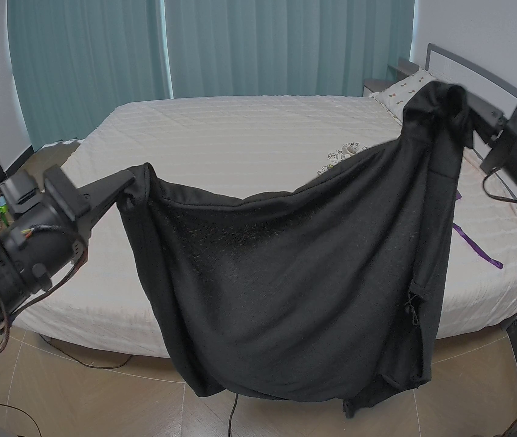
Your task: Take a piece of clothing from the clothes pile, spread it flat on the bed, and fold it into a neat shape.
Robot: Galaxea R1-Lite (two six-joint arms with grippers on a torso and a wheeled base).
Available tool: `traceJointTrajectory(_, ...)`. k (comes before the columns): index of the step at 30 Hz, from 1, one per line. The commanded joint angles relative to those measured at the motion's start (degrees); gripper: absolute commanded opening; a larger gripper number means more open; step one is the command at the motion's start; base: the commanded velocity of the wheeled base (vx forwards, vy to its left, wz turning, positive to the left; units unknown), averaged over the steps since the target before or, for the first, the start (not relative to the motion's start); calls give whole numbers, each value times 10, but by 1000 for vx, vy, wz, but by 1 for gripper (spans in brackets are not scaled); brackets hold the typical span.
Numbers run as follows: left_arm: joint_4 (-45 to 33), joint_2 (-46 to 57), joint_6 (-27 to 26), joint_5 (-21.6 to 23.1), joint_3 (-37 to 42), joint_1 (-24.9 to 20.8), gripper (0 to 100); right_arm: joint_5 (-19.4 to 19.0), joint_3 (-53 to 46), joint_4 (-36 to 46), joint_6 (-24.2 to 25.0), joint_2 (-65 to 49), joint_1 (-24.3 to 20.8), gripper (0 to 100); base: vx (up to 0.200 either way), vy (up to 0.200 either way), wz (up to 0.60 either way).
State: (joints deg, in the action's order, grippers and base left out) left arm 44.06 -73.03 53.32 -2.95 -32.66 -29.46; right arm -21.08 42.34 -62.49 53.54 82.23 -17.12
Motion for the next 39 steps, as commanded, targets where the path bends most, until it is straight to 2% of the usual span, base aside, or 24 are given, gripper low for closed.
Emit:
traceJointTrajectory(1, -4, -173, 3, 4, -56, 59, 0, -5, 66, -46, -25, 209, 31, 0, 0, 0, 0)
traceJointTrajectory(4, 5, -211, 3, 14, -71, 69, 0, -5, 67, -84, -25, 234, 29, 0, 0, 0, 0)
traceJointTrajectory(8, 14, -248, 2, 17, -86, 71, 0, -5, 71, -93, -26, 240, 27, 0, 150, 0, 0)
traceJointTrajectory(18, 31, -261, 2, 16, -107, 71, 0, -5, 94, -91, -26, 240, 28, 0, 200, 0, 0)
traceJointTrajectory(26, 37, -265, -1, 16, -120, 85, 0, -6, 152, -71, -27, 254, 27, 0, 200, 0, 0)
traceJointTrajectory(39, 38, -335, -14, 16, -152, 96, 0, -5, 184, -45, -27, 305, 32, 0, 200, 0, 0)
